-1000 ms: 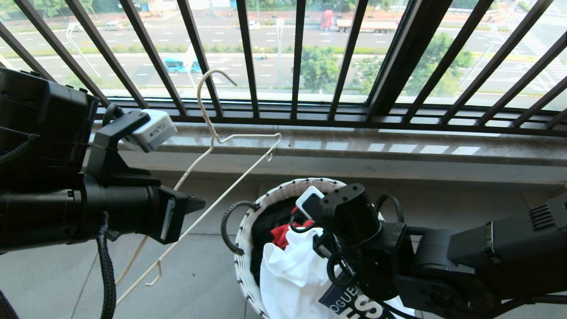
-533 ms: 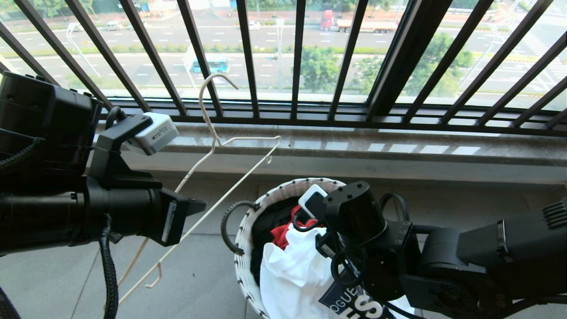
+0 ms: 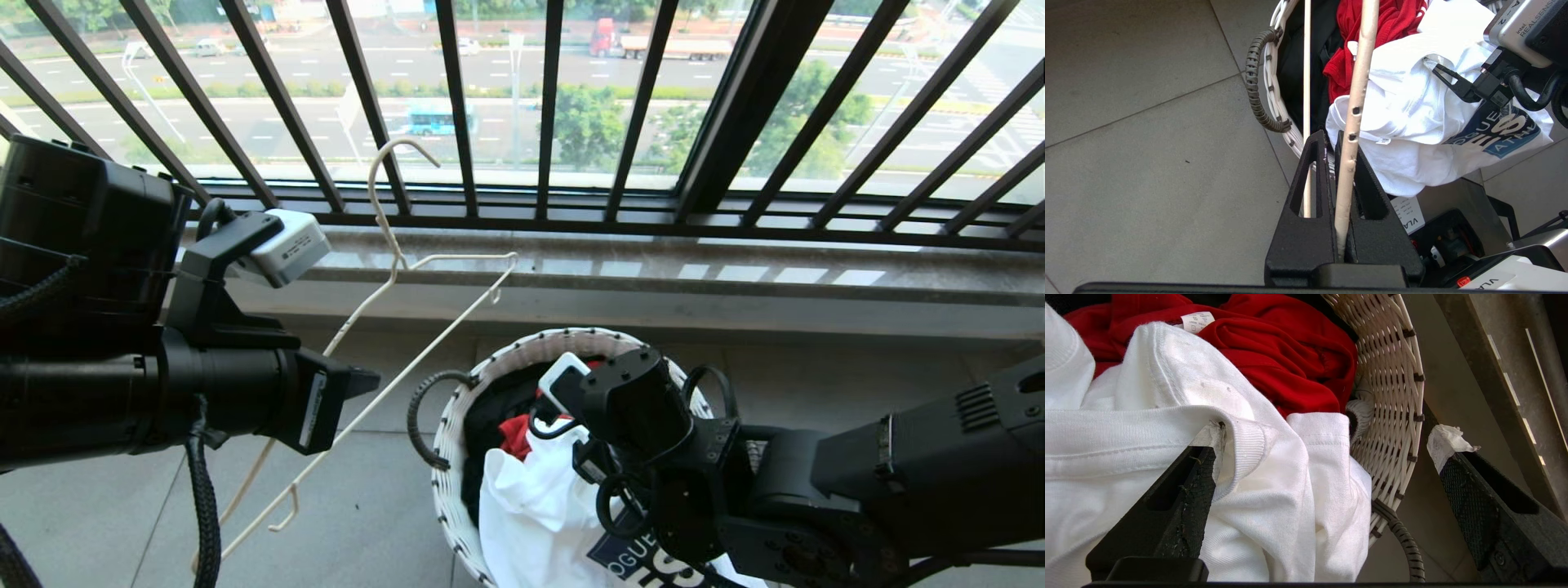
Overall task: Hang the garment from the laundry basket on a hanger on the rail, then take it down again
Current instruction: Pick up clothes from the basket
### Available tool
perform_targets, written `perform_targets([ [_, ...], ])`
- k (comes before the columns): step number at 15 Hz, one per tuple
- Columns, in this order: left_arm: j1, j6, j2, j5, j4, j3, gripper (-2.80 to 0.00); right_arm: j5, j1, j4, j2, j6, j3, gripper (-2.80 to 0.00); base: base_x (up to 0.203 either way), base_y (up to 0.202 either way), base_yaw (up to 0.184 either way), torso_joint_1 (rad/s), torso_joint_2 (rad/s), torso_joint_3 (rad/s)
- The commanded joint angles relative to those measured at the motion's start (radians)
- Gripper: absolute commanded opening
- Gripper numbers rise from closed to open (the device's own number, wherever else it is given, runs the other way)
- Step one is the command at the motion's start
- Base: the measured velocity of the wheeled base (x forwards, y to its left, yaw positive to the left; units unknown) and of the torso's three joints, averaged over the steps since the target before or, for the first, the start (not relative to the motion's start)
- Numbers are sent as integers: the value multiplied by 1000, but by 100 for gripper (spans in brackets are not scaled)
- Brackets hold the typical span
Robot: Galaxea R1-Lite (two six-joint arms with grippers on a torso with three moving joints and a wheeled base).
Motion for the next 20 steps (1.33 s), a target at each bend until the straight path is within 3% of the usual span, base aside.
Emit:
perform_targets([
  [1,1,-1,0,0,2,0,-280,-4,2,-19,22,-2,-3,0,0,0,0,0,0,0],
  [6,1,17,0,0,2,-3,-280,-4,2,-62,28,-7,-2,0,0,0,0,0,0,0],
  [7,1,18,-2,0,2,-3,-280,-4,2,-62,29,-7,-2,-280,0,0,0,0,0,0],
  [20,2,28,-9,0,2,-6,-280,-4,2,-62,-3,-10,3,-280,0,0,0,0,0,0],
])
